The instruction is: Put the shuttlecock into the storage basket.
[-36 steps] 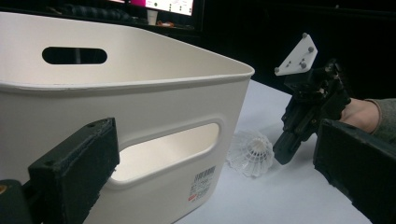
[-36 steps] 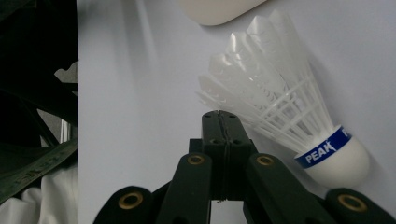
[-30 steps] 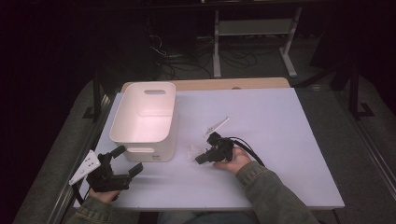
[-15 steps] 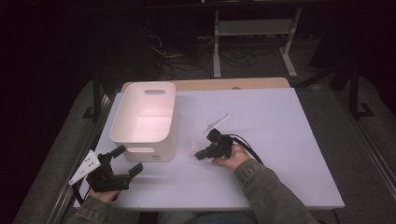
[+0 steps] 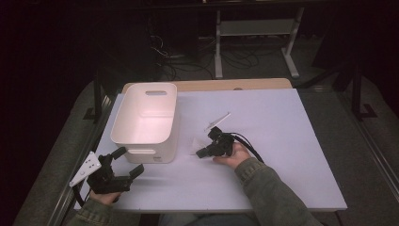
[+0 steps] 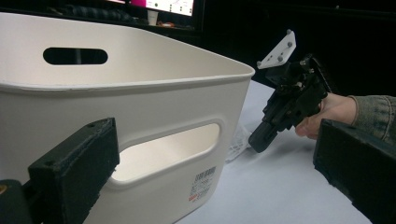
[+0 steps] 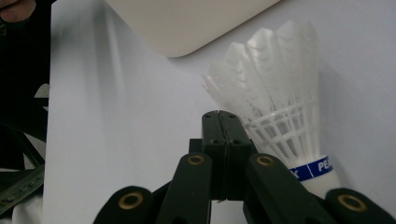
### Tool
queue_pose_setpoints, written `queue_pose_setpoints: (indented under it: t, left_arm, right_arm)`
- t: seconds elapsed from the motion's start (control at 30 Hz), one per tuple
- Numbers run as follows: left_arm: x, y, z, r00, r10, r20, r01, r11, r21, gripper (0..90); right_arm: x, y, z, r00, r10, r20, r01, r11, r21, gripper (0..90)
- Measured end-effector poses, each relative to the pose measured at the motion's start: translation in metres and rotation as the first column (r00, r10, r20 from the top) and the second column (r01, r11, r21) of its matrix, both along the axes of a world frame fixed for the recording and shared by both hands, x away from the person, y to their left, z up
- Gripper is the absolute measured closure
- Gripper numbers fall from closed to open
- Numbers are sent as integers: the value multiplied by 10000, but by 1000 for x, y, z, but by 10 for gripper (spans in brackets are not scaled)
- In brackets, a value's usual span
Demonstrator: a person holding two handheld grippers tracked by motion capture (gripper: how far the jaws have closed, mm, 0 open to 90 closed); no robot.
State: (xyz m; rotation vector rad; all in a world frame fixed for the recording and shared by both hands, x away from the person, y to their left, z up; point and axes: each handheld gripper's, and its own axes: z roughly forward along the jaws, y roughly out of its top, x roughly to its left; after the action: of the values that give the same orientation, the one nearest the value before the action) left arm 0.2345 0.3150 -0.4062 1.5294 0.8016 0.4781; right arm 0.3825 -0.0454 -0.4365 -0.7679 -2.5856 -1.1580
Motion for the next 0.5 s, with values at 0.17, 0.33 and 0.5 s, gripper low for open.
queue_pose_setpoints:
  t: [0.17,0.33,0.5]
  left_arm:
    - [0,0,0,10000,-10,11,10,10000,-40,0]
    - [0,0,0,10000,-11,12,11,10000,-23,0]
    - [0,0,0,10000,-23,19,23,10000,-5,0]
  right_arm:
    - [2,1,1,9998,-111,-147,111,9999,-30,886]
    - [5,0,-1,9999,-148,-35,148,9999,-53,886]
    - [9,-3,-3,9991,-400,-134,400,9992,-30,886]
